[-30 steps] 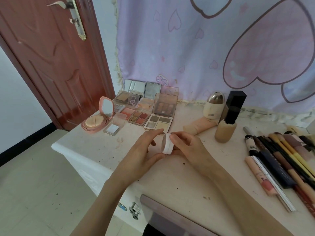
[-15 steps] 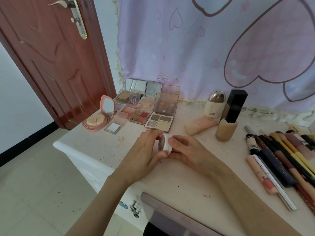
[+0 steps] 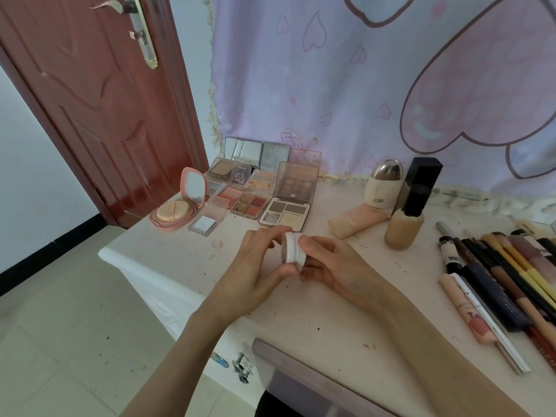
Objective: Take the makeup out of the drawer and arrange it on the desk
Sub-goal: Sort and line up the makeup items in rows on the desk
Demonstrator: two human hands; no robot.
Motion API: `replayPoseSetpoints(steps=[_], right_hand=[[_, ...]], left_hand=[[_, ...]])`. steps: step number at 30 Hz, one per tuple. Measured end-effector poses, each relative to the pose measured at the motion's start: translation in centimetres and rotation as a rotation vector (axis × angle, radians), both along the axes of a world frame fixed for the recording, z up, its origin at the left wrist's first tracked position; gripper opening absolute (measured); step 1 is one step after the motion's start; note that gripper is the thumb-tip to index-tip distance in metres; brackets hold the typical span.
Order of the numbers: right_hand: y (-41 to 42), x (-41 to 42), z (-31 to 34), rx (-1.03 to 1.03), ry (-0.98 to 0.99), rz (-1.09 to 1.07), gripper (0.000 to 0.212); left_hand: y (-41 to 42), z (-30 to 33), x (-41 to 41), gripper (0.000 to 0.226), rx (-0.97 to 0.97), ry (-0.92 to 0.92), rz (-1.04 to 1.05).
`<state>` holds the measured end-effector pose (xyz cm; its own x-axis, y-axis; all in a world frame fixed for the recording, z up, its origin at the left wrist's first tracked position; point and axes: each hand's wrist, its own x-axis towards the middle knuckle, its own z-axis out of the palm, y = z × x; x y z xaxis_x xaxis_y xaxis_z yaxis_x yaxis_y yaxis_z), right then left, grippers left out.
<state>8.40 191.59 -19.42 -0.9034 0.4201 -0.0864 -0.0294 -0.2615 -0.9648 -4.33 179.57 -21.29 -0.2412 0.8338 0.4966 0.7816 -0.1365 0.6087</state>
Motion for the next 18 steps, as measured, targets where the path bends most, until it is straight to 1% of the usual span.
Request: replayPoseSetpoints(steps=[3, 5, 6, 8, 9, 11, 14, 15, 17, 18], right_hand=[[0.2, 0.0, -0.1, -0.055, 0.034, -0.083, 0.043], [0.3, 0.1, -0.4, -0.091, 0.058, -0.136, 0.04], [0.3, 0.1, -0.5, -0.053, 0.044, -0.157, 0.04], [0.1, 0.2, -0.7, 0.171, -0.049, -0.202, 0.042], [0.0, 0.2, -0.8, 0.261, -0.071, -0.218, 0.044], [-0.4, 0.0, -1.0, 0.32, -0.046, -0.238, 0.047], [-0.8, -0.8, -1.4, 0.387, -0.031, -0.252, 0.054], [-0.9, -1.2, -1.5, 0.413, -0.041, -0.242, 0.055], [-1.2, -2.1, -1.7, 0.507, -0.077, -0.222, 0.057], [-1.3, -2.7, -1.6, 0.56, -0.094, -0.221, 0.059]], left_hand=[[-0.2, 0.0, -0.5, 0.043, 0.041, -0.201, 0.072], [-0.3, 0.0, -1.1, 0.041, 0.075, -0.34, 0.18], [-0.3, 0.0, -1.4, 0.041, 0.1, -0.392, 0.263], [-0.2, -0.2, -2.0, 0.046, 0.125, -0.46, 0.434], [-0.1, -0.4, -2.1, 0.049, 0.111, -0.466, 0.497], [-0.1, -0.7, -2.5, 0.054, 0.041, -0.431, 0.573], [-0.9, -1.1, -4.1, 0.059, -0.026, -0.285, 0.678], [-1.4, -1.2, -4.9, 0.058, -0.076, -0.192, 0.713], [-2.2, -1.5, -6.2, 0.058, -0.238, 0.069, 0.762], [-2.4, -1.7, -6.7, 0.058, -0.279, 0.131, 0.77]])
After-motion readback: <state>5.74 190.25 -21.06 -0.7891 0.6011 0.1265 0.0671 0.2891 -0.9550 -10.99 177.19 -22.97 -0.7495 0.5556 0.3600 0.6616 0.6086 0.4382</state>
